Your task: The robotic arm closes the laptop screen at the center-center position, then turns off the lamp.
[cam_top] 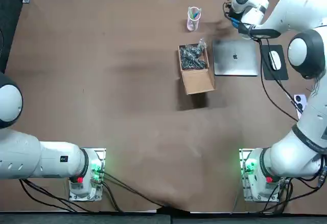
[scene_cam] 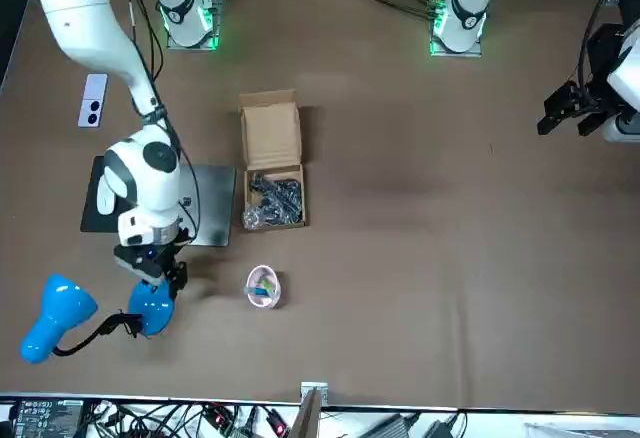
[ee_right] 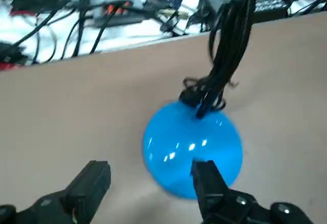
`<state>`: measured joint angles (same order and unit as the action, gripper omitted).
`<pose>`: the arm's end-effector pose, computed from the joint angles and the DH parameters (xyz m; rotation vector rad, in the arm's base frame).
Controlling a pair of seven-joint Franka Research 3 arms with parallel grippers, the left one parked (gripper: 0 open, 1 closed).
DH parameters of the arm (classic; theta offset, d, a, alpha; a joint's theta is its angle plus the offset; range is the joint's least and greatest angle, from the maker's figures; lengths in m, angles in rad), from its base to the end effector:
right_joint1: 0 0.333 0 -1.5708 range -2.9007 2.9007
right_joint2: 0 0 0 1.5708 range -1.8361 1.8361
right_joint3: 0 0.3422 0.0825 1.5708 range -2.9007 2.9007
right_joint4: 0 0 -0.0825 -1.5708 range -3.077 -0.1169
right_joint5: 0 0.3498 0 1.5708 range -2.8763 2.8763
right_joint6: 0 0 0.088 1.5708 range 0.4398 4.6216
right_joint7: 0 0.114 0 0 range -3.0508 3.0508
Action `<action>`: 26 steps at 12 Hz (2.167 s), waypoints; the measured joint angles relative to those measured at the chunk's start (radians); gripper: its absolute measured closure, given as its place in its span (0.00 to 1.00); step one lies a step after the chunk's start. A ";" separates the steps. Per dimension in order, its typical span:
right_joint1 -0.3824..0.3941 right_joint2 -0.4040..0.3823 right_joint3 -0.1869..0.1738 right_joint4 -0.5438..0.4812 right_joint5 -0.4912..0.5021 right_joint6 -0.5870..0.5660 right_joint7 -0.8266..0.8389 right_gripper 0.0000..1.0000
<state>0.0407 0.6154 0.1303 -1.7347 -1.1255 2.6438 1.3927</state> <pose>0.6691 0.1236 0.2891 2.7460 -0.4489 0.8913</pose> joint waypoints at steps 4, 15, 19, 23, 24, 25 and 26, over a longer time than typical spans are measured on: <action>0.000 -0.069 0.061 -0.116 0.005 -0.019 0.002 0.00; -0.029 -0.255 0.183 -0.065 0.634 -0.419 -0.580 0.00; -0.041 -0.382 0.183 0.034 0.908 -0.742 -0.877 0.00; -0.110 -0.462 0.183 0.118 1.030 -0.981 -1.080 0.00; -0.130 -0.488 0.183 0.126 1.041 -1.019 -1.124 0.00; -0.151 -0.519 0.182 0.129 1.054 -1.056 -1.161 0.00; -0.169 -0.549 0.178 0.129 1.074 -1.093 -1.190 0.00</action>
<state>-0.1283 0.0669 0.3084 -1.6056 -0.0514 1.5505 0.2029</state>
